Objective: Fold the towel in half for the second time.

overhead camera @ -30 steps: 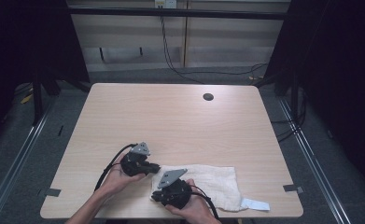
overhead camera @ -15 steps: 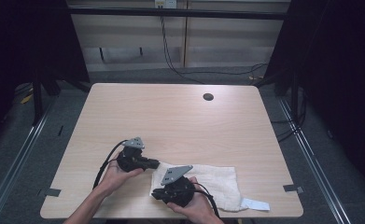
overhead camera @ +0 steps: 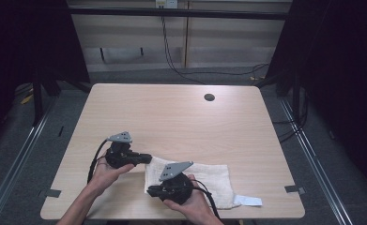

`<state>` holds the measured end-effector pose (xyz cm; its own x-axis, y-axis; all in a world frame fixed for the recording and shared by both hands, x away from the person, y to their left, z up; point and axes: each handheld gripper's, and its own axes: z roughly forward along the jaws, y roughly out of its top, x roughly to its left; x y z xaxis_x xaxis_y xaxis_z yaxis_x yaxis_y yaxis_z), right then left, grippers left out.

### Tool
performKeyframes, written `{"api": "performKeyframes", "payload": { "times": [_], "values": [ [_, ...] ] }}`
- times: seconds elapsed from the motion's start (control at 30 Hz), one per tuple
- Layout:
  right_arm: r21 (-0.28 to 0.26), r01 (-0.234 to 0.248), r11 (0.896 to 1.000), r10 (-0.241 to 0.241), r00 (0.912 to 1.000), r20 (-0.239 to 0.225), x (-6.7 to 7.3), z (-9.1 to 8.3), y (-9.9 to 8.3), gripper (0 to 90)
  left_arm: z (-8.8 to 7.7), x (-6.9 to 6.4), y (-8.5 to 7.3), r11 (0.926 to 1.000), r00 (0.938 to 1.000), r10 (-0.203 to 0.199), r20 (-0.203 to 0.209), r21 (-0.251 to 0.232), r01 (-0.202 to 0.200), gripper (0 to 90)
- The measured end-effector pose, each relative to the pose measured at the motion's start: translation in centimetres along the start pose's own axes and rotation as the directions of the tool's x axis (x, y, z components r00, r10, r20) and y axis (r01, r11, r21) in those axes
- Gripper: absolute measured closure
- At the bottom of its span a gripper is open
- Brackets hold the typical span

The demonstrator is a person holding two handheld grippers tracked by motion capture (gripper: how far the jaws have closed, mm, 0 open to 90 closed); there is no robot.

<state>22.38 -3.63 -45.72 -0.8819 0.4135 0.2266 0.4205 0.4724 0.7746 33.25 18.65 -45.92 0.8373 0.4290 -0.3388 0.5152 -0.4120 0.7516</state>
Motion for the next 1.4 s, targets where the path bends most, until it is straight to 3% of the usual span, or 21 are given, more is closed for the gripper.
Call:
{"api": "performKeyframes", "payload": {
  "times": [0.27,0.43,0.57,0.63,0.8,0.97,1.4],
  "values": [
    [-0.011,0.014,1.0,-0.014,0.9996,-0.022,0.3,1.8,2.0,85.3,-2.1,1.1,-0.4,0.9996,0.9996,-0.009,-0.025,-0.027,0.008,85.6],
    [-0.03,0.018,0.999,-0.019,0.9994,-0.03,0.5,2.5,3.5,85.4,-3.3,1.7,-0.6,0.9972,0.997,-0.052,-0.057,-0.057,0.049,85.6],
    [-0.042,0.041,0.998,-0.042,0.9988,-0.024,0.8,3.2,4.6,85.4,-4.3,2.0,-0.4,0.9972,0.9959,-0.045,-0.079,-0.063,0.04,85.6],
    [-0.053,0.029,0.998,-0.03,0.9993,-0.022,1.0,3.5,5.0,85.4,-5.0,2.0,-0.3,0.996,0.9953,-0.048,-0.084,-0.079,0.041,85.6],
    [-0.077,0.049,0.996,-0.049,0.9988,-0.006,1.6,3.9,6.0,85.4,-5.8,2.0,-0.2,0.9971,0.9926,-0.039,-0.115,-0.07,0.031,85.8],
    [-0.076,0.061,0.995,-0.06,0.9982,0.005,1.9,3.3,5.7,85.4,-5.1,1.1,0.7,0.9972,0.9956,-0.013,-0.093,-0.074,0.006,85.8],
    [-0.11,0.049,0.993,-0.041,0.9964,0.074,0.9,-1.8,3.9,85.4,-0.7,-1.2,4.2,0.9981,0.9968,0.055,-0.057,-0.023,-0.056,85.8]
  ]
}}
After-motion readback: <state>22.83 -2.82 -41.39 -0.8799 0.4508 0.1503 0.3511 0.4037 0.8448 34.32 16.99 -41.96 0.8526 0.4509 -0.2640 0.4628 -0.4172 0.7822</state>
